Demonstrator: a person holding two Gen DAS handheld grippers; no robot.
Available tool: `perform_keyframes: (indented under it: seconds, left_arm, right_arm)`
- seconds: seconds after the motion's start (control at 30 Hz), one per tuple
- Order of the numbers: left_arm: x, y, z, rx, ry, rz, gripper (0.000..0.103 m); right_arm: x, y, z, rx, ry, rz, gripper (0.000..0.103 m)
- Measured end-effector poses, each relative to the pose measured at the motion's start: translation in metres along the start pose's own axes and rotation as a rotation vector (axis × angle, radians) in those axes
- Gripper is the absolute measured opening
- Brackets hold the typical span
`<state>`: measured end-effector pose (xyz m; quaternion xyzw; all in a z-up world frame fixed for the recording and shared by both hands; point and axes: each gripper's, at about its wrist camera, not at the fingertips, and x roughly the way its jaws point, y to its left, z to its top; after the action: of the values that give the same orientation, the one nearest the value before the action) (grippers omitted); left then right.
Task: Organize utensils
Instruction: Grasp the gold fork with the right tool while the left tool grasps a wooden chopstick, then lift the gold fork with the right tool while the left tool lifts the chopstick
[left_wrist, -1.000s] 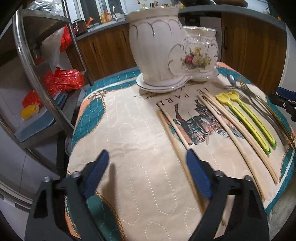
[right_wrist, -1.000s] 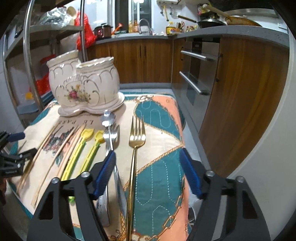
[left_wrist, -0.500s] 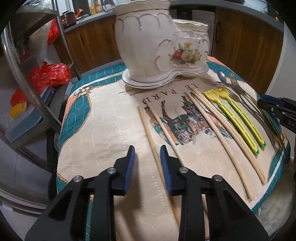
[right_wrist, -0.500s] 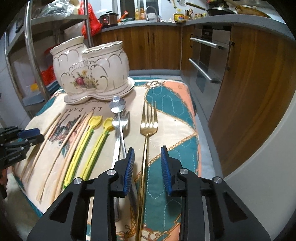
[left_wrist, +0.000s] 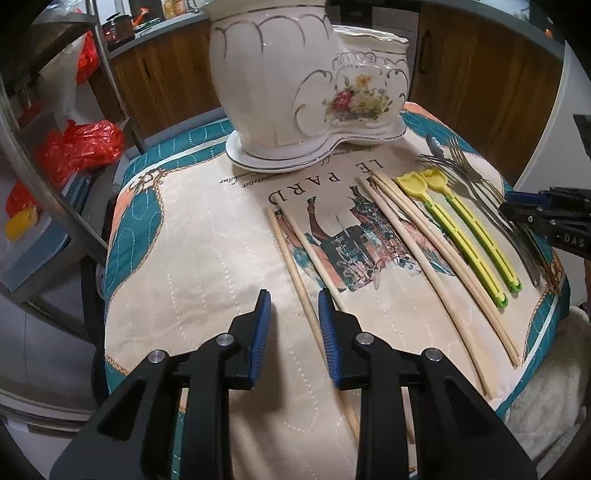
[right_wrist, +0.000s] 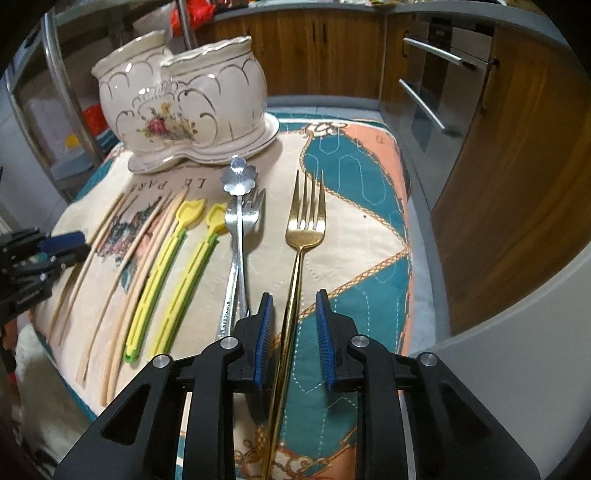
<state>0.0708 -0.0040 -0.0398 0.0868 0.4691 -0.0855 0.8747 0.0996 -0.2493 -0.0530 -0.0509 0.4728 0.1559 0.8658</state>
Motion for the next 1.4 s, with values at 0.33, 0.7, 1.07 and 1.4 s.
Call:
perform_keyframes:
  seconds: [0.33, 0.7, 1.07, 1.4]
  left_arm:
    - [0.007, 0.007, 0.010, 0.010, 0.052, -0.053, 0.014]
    - [0.002, 0.009, 0.002, 0.000, -0.036, -0.103, 0.005]
    - [-0.023, 0.021, 0.002, -0.029, -0.193, -0.154, 0.005]
    - [-0.065, 0.030, 0.000, -0.032, -0.507, -0.158, 0.005]
  right_arm:
    - [0.002, 0.000, 0.009, -0.022, 0.069, 0.019, 0.009]
    - [-0.008, -0.015, 0.001, 0.028, -0.010, 0.045, 0.007]
    - [-0.055, -0.014, -0.007, 0.027, -0.239, 0.074, 0.007]
    - [-0.098, 0.013, -0.012, -0.028, -0.533, 0.056, 0.007]
